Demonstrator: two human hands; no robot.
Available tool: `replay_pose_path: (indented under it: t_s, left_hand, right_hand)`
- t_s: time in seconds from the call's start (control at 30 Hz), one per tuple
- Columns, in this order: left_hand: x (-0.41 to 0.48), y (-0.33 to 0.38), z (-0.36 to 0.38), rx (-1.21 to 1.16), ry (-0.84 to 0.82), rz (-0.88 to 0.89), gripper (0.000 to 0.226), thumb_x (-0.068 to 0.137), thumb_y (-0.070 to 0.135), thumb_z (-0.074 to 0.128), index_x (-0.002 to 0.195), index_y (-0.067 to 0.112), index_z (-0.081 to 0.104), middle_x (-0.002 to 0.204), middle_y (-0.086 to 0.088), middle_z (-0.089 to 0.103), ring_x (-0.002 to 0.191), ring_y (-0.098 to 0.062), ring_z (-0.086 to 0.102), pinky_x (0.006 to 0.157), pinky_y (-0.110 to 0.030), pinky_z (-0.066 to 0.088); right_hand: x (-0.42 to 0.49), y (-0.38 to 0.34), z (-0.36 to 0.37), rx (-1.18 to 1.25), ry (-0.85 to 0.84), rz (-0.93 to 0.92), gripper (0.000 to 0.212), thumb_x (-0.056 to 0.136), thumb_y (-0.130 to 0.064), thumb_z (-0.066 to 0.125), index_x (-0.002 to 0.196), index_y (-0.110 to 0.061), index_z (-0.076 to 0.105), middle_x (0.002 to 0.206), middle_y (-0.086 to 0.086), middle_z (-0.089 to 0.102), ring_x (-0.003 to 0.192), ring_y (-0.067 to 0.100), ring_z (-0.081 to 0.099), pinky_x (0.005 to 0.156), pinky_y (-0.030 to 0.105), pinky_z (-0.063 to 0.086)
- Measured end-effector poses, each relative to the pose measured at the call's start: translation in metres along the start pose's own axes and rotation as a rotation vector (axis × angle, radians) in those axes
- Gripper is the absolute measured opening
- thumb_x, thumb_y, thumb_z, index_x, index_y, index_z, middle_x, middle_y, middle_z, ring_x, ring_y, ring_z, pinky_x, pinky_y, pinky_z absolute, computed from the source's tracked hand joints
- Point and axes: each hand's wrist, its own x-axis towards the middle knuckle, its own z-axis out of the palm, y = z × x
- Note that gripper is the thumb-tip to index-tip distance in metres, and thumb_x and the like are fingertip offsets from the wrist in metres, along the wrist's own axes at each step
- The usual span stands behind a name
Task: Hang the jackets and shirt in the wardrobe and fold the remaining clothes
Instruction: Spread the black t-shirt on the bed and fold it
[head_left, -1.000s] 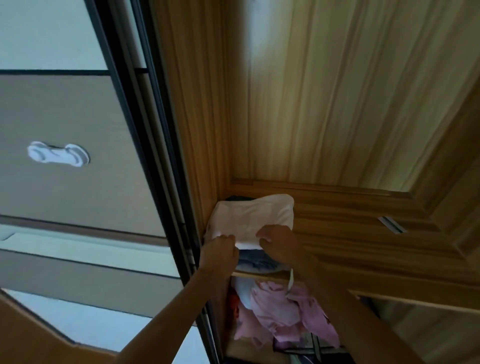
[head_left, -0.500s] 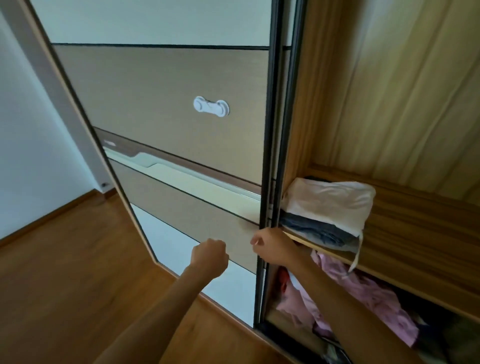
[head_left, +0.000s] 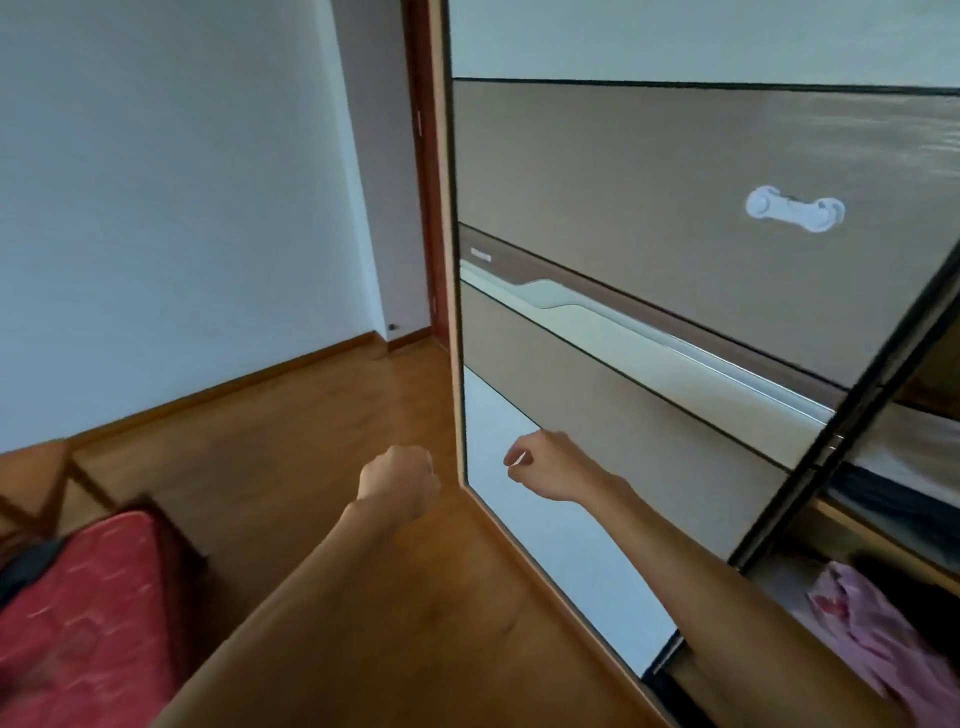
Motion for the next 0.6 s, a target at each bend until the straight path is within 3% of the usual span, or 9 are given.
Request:
replay_pose_path:
  t_s: [0.1, 0.3, 0.4, 0.6]
  left_hand:
    - [-0.015, -0.076, -0.029, -0.042, 0.036, -0.097, 0.022, 0.095, 0.024, 0.049, 0.094, 0.022, 0.070, 0.090, 0.003, 0.069, 0.081, -0.017, 0.066, 0.076, -0.034, 0.058]
    - [-0.072, -0.217, -0.055, -0.044, 0.140, -0.342, 0.023, 0.093, 0.026, 0.051, 0.103, 0.019, 0.071, 0.103, -0.004, 0.070, 0.094, -0.029, 0.068, 0.077, -0.035, 0.052]
    - [-0.108, -0.276, -0.061, -0.037, 0.170, -0.471, 0.025, 0.094, 0.024, 0.048, 0.099, 0.015, 0.071, 0.098, -0.006, 0.069, 0.089, -0.029, 0.068, 0.064, -0.031, 0.046]
    - [-0.178, -0.373, -0.073, -0.066, 0.224, -0.745, 0.022, 0.091, 0.028, 0.052, 0.095, 0.019, 0.071, 0.094, -0.001, 0.068, 0.085, -0.024, 0.065, 0.063, -0.031, 0.041]
  right_hand:
    - [0.034, -0.070, 0.037, -0.007, -0.031, -0.100, 0.024, 0.096, -0.023, 0.057, 0.115, -0.014, 0.070, 0.117, 0.006, 0.070, 0.103, 0.022, 0.067, 0.081, 0.026, 0.050]
    - [0.075, -0.200, 0.109, -0.075, -0.187, -0.303, 0.024, 0.097, -0.020, 0.056, 0.116, -0.018, 0.071, 0.119, 0.001, 0.070, 0.106, 0.017, 0.066, 0.093, 0.034, 0.055]
    - [0.086, -0.266, 0.150, -0.167, -0.260, -0.394, 0.023, 0.095, -0.025, 0.058, 0.113, -0.023, 0.072, 0.115, -0.002, 0.071, 0.102, 0.015, 0.066, 0.089, 0.033, 0.055]
    - [0.091, -0.381, 0.232, -0.224, -0.393, -0.619, 0.020, 0.094, -0.027, 0.060, 0.110, -0.027, 0.071, 0.117, -0.002, 0.070, 0.104, 0.015, 0.065, 0.091, 0.034, 0.055]
